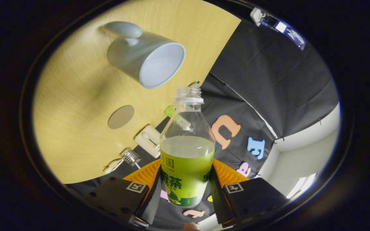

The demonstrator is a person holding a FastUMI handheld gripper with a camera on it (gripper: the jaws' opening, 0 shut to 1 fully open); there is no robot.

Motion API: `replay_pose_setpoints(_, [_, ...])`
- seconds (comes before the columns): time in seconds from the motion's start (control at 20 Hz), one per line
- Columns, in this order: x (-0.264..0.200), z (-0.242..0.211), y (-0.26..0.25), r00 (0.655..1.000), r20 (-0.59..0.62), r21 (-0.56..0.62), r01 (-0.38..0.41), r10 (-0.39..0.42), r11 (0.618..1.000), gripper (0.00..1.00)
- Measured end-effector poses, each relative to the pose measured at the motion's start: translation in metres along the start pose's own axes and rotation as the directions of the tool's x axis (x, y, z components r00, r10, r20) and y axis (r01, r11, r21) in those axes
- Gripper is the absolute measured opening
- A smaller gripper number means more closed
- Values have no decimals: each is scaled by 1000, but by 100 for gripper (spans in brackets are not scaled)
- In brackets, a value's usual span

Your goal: Take the bottle from table, then pour the juice into the cup, finally place the bottle on the coaster

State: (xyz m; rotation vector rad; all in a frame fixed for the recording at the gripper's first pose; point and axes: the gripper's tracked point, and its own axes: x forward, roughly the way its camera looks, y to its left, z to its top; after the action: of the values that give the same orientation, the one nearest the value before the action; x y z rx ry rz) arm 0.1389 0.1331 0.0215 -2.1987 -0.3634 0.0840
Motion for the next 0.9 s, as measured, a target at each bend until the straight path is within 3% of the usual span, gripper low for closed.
replay_pose_setpoints(0.25, [-3,-8,18,998,-30,152,-50,55,987,75])
replay_pose_setpoints(0.5, [-2,-9,22,994,-64,363,-57,86,930,75])
replay_pose_setpoints(0.7, [-15,-8,42,989,-78,569,-60,127,820,75])
replay_pose_setpoints(0.9, [-15,-13,45,986,-63,741,-56,153,670,75])
